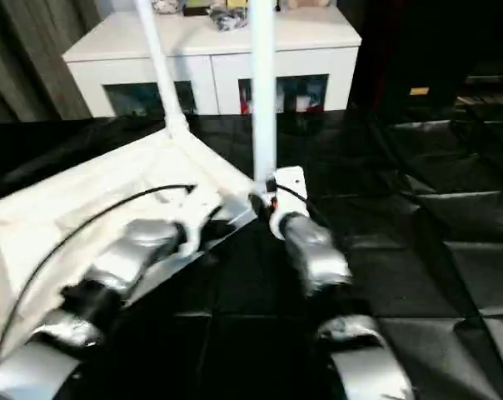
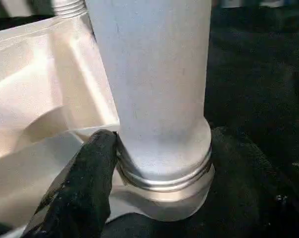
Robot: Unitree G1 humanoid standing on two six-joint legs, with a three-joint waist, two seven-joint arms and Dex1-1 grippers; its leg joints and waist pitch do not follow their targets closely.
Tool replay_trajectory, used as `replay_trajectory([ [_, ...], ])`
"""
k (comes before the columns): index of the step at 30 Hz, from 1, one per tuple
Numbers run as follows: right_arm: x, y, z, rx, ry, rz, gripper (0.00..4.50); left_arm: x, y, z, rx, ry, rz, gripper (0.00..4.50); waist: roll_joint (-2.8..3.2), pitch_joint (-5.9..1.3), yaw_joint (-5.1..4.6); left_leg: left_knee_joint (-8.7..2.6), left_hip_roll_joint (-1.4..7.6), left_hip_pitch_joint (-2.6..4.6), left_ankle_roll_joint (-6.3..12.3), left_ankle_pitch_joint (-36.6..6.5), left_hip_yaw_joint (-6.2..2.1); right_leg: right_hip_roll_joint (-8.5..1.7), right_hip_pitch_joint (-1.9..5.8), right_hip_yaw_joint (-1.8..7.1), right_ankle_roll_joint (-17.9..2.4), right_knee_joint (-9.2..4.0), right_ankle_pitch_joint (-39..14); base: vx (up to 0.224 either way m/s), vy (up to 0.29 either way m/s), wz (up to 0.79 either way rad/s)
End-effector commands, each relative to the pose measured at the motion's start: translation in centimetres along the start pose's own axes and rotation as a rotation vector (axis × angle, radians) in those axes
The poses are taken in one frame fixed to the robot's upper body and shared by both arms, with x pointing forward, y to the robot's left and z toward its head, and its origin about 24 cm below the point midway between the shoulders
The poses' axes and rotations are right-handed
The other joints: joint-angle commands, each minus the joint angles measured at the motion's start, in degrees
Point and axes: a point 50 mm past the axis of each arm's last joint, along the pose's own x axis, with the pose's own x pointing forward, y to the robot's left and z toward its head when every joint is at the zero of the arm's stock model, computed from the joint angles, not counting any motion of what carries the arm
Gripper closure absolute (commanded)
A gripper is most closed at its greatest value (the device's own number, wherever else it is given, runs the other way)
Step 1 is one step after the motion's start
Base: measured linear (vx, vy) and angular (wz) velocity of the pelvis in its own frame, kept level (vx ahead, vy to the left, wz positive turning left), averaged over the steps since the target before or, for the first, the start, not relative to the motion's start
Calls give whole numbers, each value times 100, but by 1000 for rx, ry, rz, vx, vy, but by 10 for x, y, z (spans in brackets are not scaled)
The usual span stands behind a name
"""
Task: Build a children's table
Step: Rotate leg to tighten
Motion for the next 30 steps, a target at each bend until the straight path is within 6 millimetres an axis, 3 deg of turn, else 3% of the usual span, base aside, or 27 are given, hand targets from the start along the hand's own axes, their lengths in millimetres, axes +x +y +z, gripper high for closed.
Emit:
replay_trajectory([
  [1,0,-3,-12,22,58,-42,184,8,-16,6,65,-16,-85,450,-4,-356,-16,-451,290,116,163,-1285,-205,-351,258,200,-1400,-394,-335,0,0,0],
  [4,-1,-6,-7,31,6,-13,184,6,-15,3,80,-11,-98,450,2,-350,-21,-461,298,123,162,-1423,-207,-345,257,199,-1385,-404,-441,0,0,0],
  [5,-3,-7,-2,20,-37,4,128,5,-14,2,85,-10,-101,450,4,-353,-18,-457,298,118,163,-1399,-206,-349,260,200,-1387,-398,-422,0,0,0],
  [10,-11,-11,4,-44,-98,34,80,4,-11,2,98,-28,-104,450,-22,-365,59,-420,302,98,414,-963,-192,-365,270,205,-1408,-371,-144,0,0,0],
  [11,-16,-13,5,-74,-108,77,80,3,-9,2,107,-40,-102,450,-48,-362,66,-414,295,92,448,-952,-190,-359,273,202,-1398,-381,-174,0,0,0],
  [14,-29,-19,5,-135,-117,175,50,1,-7,4,130,-72,-94,450,-26,-337,133,-426,317,105,468,-1088,-186,-361,255,213,-1260,-426,-531,0,0,0],
  [18,-38,-28,7,-139,-127,230,38,-1,-4,7,121,-115,-74,450,-28,-332,112,-444,314,84,421,-1182,-203,-363,261,210,-1211,-433,-766,0,0,0],
  [19,-48,-39,9,-149,-132,286,29,-5,-1,10,113,-149,-67,406,3,-317,107,-440,309,96,435,-1305,-198,-360,256,213,-1182,-464,-952,0,0,0],
  [21,-52,-43,11,-155,-134,313,29,-7,0,11,101,-162,-73,395,-28,-326,125,-430,324,110,465,-1284,-194,-363,247,225,-1162,-475,-946,0,0,0],
  [22,-53,-44,11,-157,-134,320,29,-7,0,11,98,-165,-74,395,-28,-346,139,-405,309,57,563,-1026,-198,-384,282,220,-1198,-443,-778,0,0,0],
  [23,-58,-49,12,-171,-132,346,29,-10,1,11,92,-171,-87,388,-11,-344,137,-406,316,53,582,-983,-200,-381,265,216,-1218,-439,-759,0,0,0],
  [24,-58,-49,12,-171,-132,346,29,-10,1,11,92,-171,-87,372,-49,-346,125,-403,312,42,605,-932,-198,-365,274,206,-1232,-436,-727,0,0,0],
  [28,-77,-61,11,-231,-83,460,29,-22,3,8,83,-196,-123,325,-67,-365,145,-350,323,12,897,-599,-201,-364,285,199,-1322,-367,-326,0,0,0],
  [29,-81,-62,11,-239,-73,491,29,-26,4,7,77,-203,-129,313,-119,-361,137,-351,323,13,929,-578,-191,-355,271,199,-1317,-377,-336,0,0,0],
  [30,-81,-62,11,-239,-73,491,29,-26,4,7,77,-203,-129,305,-99,-367,143,-342,320,12,947,-560,-197,-363,282,195,-1338,-356,-335,0,0,0],
])
